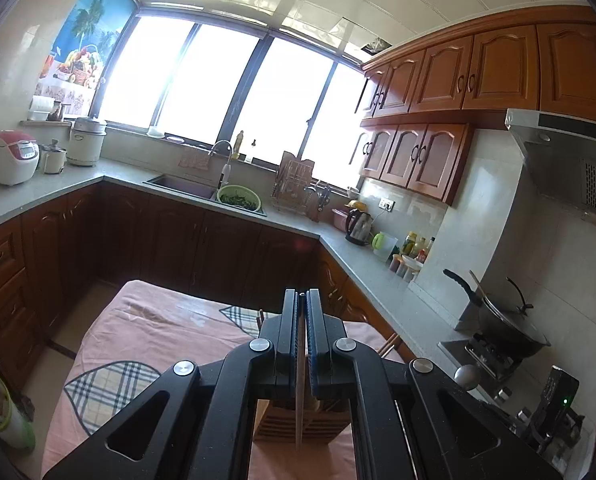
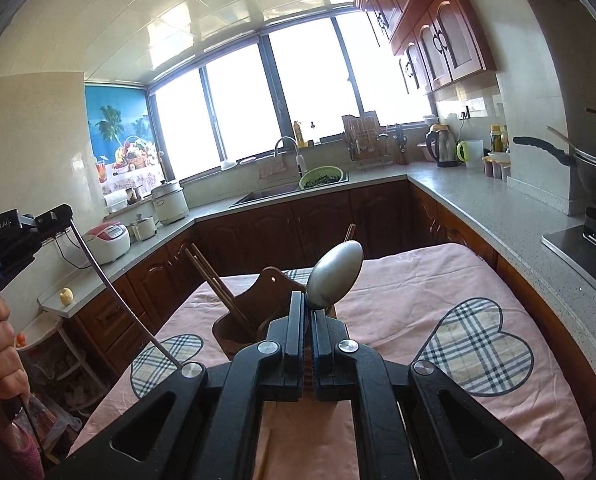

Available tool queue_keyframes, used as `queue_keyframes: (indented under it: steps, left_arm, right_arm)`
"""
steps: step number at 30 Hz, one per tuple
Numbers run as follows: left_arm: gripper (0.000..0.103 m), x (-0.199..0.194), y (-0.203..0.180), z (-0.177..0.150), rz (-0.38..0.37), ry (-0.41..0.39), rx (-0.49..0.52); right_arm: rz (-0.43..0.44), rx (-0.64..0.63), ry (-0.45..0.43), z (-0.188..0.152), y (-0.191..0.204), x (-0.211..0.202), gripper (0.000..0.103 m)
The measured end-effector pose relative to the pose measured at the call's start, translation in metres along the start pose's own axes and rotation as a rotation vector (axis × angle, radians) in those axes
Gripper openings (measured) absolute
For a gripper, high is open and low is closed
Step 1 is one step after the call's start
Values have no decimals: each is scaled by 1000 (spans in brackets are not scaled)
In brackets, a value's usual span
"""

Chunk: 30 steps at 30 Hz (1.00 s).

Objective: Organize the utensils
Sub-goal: 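Lift the spoon and chopstick and lower them into the wooden holder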

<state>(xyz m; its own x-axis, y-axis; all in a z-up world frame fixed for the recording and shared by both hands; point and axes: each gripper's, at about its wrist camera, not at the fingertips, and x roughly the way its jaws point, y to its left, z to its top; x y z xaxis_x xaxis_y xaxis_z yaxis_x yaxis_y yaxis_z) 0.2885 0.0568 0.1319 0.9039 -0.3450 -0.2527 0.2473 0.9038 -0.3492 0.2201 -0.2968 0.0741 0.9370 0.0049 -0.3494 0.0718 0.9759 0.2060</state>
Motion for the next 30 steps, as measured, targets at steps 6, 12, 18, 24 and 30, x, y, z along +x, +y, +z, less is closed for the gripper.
queue_keyframes:
  steps: [6, 12, 18, 24, 30]
  left_arm:
    - [2, 39, 2, 6, 13, -36, 0]
    - [2, 83, 15, -9, 46, -30, -30]
    - [2, 131, 32, -29, 73, 34, -90]
    - [2, 164, 40, -44, 77, 74, -102]
    - [2, 182, 37, -55, 89, 113, -84]
  right_arm:
    - [-22, -21, -43, 22, -1, 22, 2]
    - [-44, -75, -52, 28, 6, 52, 2]
    - [-62, -126, -14, 12, 14, 81, 2]
    - [-70, -131, 44, -6, 10, 103, 2]
    - [-62, -124, 111, -21, 7, 123, 2]
